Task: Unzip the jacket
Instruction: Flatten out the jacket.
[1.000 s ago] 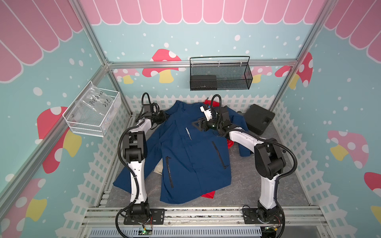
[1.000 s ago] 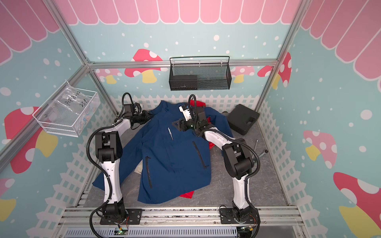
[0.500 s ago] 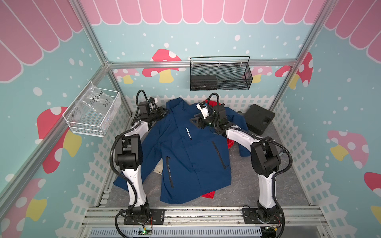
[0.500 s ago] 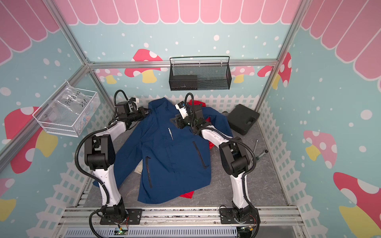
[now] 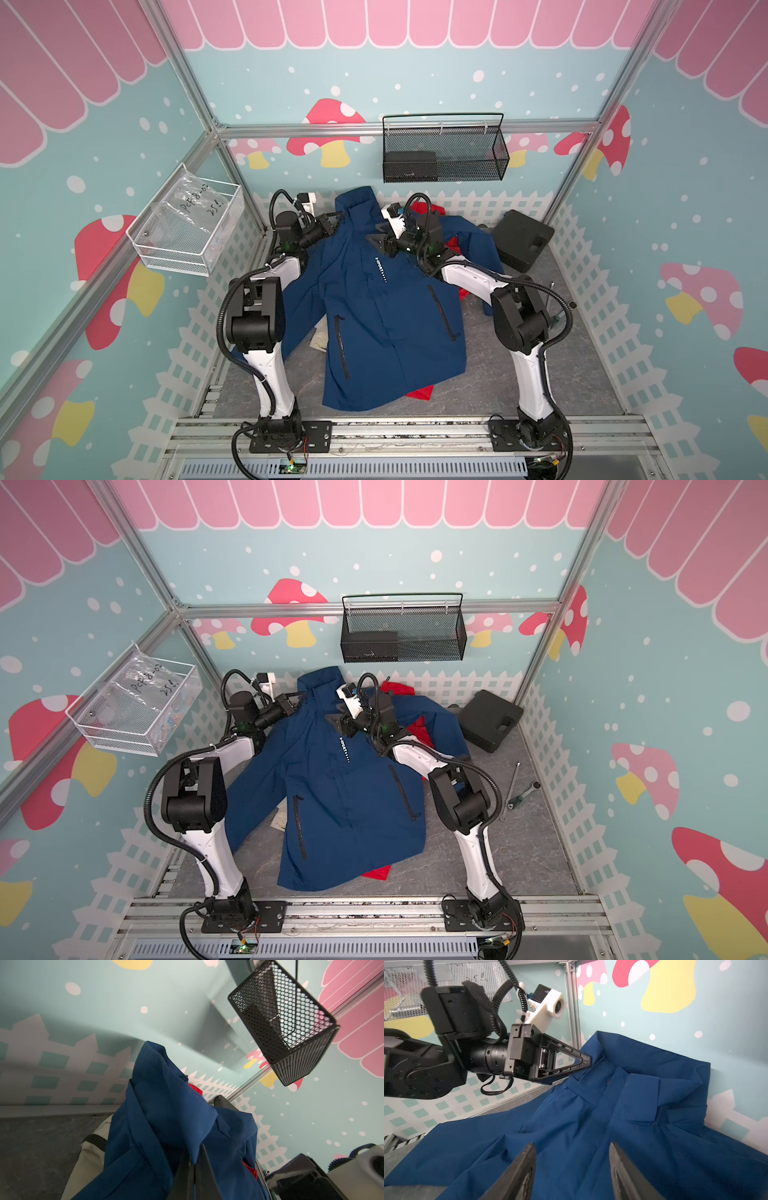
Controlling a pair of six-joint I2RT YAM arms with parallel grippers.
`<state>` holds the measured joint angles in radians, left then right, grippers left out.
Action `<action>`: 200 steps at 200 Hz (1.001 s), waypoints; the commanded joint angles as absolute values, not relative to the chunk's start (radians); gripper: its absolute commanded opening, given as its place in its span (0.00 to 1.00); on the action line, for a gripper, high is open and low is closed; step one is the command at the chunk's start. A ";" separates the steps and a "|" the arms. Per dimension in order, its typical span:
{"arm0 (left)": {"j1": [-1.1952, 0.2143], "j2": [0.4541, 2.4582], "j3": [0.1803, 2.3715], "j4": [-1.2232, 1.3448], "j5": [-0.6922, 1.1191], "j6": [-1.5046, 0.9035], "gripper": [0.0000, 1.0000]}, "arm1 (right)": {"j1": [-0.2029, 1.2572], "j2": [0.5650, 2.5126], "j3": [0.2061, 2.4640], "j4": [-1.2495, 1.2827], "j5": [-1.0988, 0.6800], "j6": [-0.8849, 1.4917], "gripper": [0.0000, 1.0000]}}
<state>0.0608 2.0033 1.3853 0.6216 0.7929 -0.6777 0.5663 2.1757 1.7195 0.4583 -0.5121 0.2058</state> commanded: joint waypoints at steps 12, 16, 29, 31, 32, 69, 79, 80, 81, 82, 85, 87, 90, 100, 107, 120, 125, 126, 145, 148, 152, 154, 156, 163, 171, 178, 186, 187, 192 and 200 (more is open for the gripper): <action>0.055 1.933 1.357 0.783 0.836 -0.702 0.00 | 0.590 2.255 1.825 0.494 -0.459 0.193 0.56; 0.054 1.934 1.353 0.804 0.838 -0.712 0.00 | 0.591 2.262 1.840 0.489 -0.454 0.193 0.56; 0.054 1.937 1.346 0.868 0.852 -0.748 0.00 | 0.598 2.294 1.885 0.472 -0.433 0.194 0.55; 0.054 1.938 1.345 0.877 0.856 -0.753 0.00 | 0.599 2.298 1.894 0.469 -0.430 0.193 0.55; 0.054 1.939 1.345 0.880 0.857 -0.755 0.00 | 0.600 2.300 1.898 0.468 -0.429 0.193 0.55; 0.054 1.935 1.347 0.923 0.891 -0.781 0.00 | 0.613 2.377 2.022 0.419 -0.389 0.195 0.55; 0.055 1.933 1.347 0.925 0.894 -0.784 0.00 | 0.617 2.393 2.047 0.416 -0.381 0.202 0.55; 0.055 1.932 1.347 0.926 0.894 -0.784 0.00 | 0.617 2.395 2.050 0.416 -0.379 0.202 0.55; 0.055 1.932 1.347 0.926 0.895 -0.785 0.00 | 0.617 2.397 2.052 0.414 -0.378 0.202 0.55; 0.054 1.931 1.346 0.927 0.895 -0.786 0.00 | 0.618 2.399 2.054 0.414 -0.376 0.203 0.55; 0.054 1.930 1.346 0.929 0.896 -0.788 0.00 | 0.618 2.404 2.062 0.413 -0.373 0.204 0.55; 0.054 1.929 1.345 0.930 0.897 -0.789 0.00 | 0.618 2.408 2.069 0.411 -0.370 0.206 0.55; 0.055 1.927 1.344 0.931 0.897 -0.788 0.00 | 0.620 2.411 2.073 0.410 -0.369 0.207 0.55; 0.054 1.921 1.341 0.931 0.897 -0.789 0.00 | 0.623 2.427 2.099 0.403 -0.352 0.210 0.55; 0.054 1.916 1.339 0.929 0.897 -0.785 0.00 | 0.624 2.437 2.115 0.398 -0.342 0.209 0.55; 0.055 1.909 1.336 0.919 0.896 -0.776 0.00 | 0.627 2.455 2.141 0.381 -0.308 0.203 0.54; 0.054 1.908 1.336 0.915 0.894 -0.775 0.00 | 0.627 2.459 2.146 0.375 -0.295 0.201 0.54; 0.055 1.908 1.336 0.915 0.894 -0.776 0.00 | 0.627 2.459 2.147 0.375 -0.293 0.201 0.54; 0.054 1.907 1.335 0.918 0.895 -0.780 0.00 | 0.627 2.468 2.159 0.364 -0.252 0.192 0.48; 0.054 1.908 1.335 0.920 0.895 -0.781 0.00 | 0.628 2.471 2.160 0.363 -0.251 0.191 0.47; 0.055 1.908 1.335 0.922 0.894 -0.783 0.00 | 0.627 2.472 2.163 0.360 -0.248 0.189 0.46; 0.054 1.908 1.335 0.922 0.894 -0.784 0.00 | 0.628 2.474 2.165 0.359 -0.247 0.187 0.46; 0.054 1.908 1.335 0.924 0.893 -0.785 0.00 | 0.628 2.475 2.166 0.358 -0.246 0.186 0.45; 0.055 1.908 1.335 0.926 0.894 -0.788 0.00 | 0.627 2.481 2.178 0.348 -0.243 0.184 0.43; 0.054 1.910 1.335 0.933 0.894 -0.795 0.00 | 0.628 2.487 2.192 0.336 -0.242 0.186 0.41; 0.054 1.911 1.335 0.940 0.894 -0.799 0.00 | 0.627 2.490 2.199 0.330 -0.242 0.188 0.39; 0.054 1.911 1.335 0.942 0.894 -0.802 0.00 | 0.627 2.490 2.201 0.328 -0.235 0.192 0.36; 0.054 1.911 1.336 0.942 0.894 -0.801 0.00 | 0.628 2.490 2.201 0.328 -0.233 0.193 0.36; 0.055 1.911 1.336 0.942 0.893 -0.803 0.00 | 0.627 2.489 2.201 0.326 -0.226 0.195 0.34; 0.055 1.912 1.335 0.942 0.892 -0.805 0.00 | 0.627 2.487 2.200 0.321 -0.211 0.200 0.31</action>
<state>0.0563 1.9503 1.3392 0.8627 0.8761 -0.7826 0.6228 2.4630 2.1719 0.3466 -0.2604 0.2016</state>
